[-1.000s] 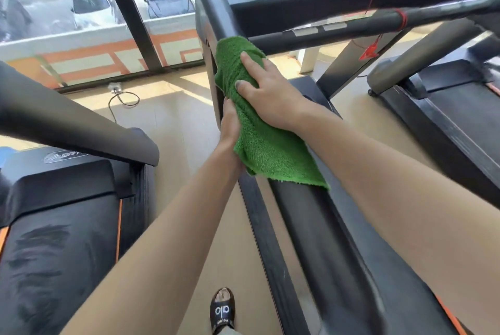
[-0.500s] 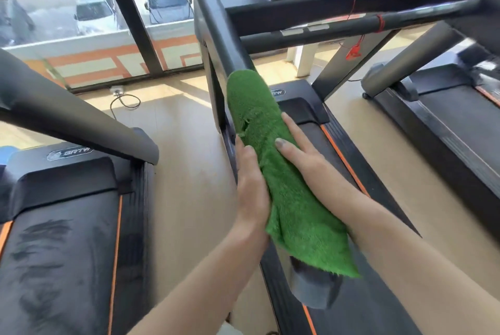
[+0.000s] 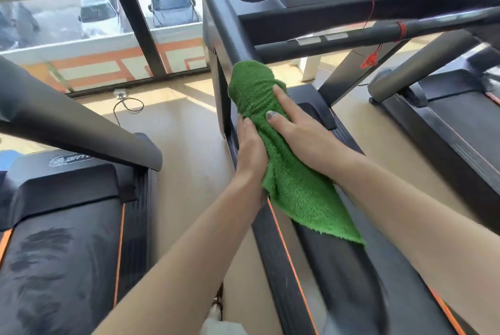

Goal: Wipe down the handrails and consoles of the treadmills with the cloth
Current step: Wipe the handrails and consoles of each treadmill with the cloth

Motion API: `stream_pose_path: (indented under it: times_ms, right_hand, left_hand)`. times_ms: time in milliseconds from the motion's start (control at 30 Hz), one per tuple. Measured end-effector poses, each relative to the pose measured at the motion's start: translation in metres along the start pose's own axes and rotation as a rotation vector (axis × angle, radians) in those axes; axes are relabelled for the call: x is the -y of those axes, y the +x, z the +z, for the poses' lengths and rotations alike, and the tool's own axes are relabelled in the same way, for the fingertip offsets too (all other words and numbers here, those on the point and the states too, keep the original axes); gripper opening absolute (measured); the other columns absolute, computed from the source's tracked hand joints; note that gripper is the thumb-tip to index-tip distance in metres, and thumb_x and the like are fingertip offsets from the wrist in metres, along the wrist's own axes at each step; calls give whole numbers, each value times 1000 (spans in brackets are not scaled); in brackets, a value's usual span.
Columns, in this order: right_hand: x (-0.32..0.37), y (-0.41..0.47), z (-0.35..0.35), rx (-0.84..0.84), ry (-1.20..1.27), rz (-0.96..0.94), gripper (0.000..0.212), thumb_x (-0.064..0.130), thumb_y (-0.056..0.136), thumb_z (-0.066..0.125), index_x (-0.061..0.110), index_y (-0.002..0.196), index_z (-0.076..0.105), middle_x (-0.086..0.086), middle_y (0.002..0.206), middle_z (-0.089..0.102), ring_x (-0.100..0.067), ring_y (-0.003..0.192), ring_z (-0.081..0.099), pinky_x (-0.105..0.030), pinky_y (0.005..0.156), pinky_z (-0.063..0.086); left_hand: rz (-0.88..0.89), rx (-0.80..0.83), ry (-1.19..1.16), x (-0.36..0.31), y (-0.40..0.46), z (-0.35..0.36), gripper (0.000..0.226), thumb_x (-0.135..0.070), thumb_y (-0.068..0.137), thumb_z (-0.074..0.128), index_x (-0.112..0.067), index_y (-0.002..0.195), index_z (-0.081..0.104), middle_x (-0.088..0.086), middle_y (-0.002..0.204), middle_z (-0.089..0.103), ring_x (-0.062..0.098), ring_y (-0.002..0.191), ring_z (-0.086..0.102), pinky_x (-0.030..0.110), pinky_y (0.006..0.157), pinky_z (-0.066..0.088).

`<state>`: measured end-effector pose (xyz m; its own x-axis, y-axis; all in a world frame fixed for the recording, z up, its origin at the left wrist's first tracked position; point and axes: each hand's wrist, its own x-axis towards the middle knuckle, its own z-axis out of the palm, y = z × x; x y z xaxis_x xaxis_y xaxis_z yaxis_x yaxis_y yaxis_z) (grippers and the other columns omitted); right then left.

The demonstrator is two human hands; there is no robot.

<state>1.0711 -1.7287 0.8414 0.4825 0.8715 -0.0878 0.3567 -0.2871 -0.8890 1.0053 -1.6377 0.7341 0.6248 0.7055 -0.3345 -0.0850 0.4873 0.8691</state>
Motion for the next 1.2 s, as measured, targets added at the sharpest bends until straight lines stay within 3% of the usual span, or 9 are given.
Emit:
stream_pose_path:
  times_ms: [167, 367, 500, 633, 733, 833, 933, 1100, 1200]
  right_hand:
    - [32, 84, 6, -28, -368, 31, 59, 40, 106, 37, 39, 160, 12, 3, 170, 4, -15, 155, 8, -34, 121, 10]
    - [49, 159, 11, -64, -523, -8, 55, 40, 106, 35, 41, 159, 19, 4, 170, -1, -12, 155, 0, -35, 125, 2]
    - [56, 195, 9, -81, -503, 43, 55, 46, 104, 36, 48, 156, 21, 8, 169, 2, -12, 155, 7, -34, 124, 7]
    - [53, 172, 11, -95, -503, 52, 53, 39, 106, 39, 48, 155, 24, 13, 168, 5, -5, 153, 7, -18, 114, 4]
    - [47, 134, 12, -88, -468, 34, 46, 40, 106, 39, 58, 147, 27, 20, 167, 6, 5, 151, 6, -21, 121, 5]
    - [45, 127, 12, -100, -409, 43, 42, 59, 97, 28, 66, 139, 26, 29, 164, 6, 15, 147, 4, -23, 123, 6]
    - [46, 152, 10, -107, -398, 0, 60, 60, 96, 22, 45, 155, 22, 27, 164, 9, 16, 146, 2, -28, 126, 6]
    - [51, 226, 8, -102, -395, -16, 56, 43, 108, 26, 26, 161, 19, 13, 167, 11, 7, 150, 2, -28, 126, 2]
    - [56, 271, 9, -106, -591, -45, 56, 38, 110, 23, 15, 161, 15, 2, 169, 7, -5, 154, -3, -26, 125, -5]
  left_hand:
    - [34, -35, 207, -34, 102, -12, 95, -88, 68, 28, -38, 146, 44, -3, 149, 51, 23, 137, 50, 51, 111, 42]
    - [-4, 7, 119, -58, 207, -27, 105, -107, 45, 45, -59, 139, 42, -8, 151, 50, 23, 136, 51, 52, 111, 40]
    - [138, 5, 290, -118, 174, -20, 69, -80, 83, 37, -54, 146, 32, -4, 157, 40, 22, 143, 40, 53, 116, 35]
    - [296, 88, 474, -120, 116, -23, 72, -58, 94, 24, -36, 161, 11, -9, 168, 16, 13, 154, 14, 47, 125, 15]
    - [395, 179, 577, -109, 76, -23, 71, -40, 96, 23, -22, 163, 8, -7, 170, 7, 5, 154, 2, 40, 126, 3]
    - [428, 166, 726, -117, 83, -19, 69, -33, 96, 20, -19, 162, 6, -3, 170, 1, 6, 154, -6, 36, 124, -12]
    - [497, 144, 848, -136, 119, -14, 61, -27, 106, 22, -23, 162, 0, -9, 169, -9, 3, 152, -17, 36, 119, -22]
    - [539, 71, 907, -173, 185, -15, 65, -34, 100, 20, -27, 163, 6, -14, 169, -7, 7, 154, -12, 45, 121, -16]
    - [554, 77, 954, -194, 227, -23, 72, -40, 92, 16, -27, 162, 8, -16, 168, -5, 6, 154, -9, 45, 121, -15]
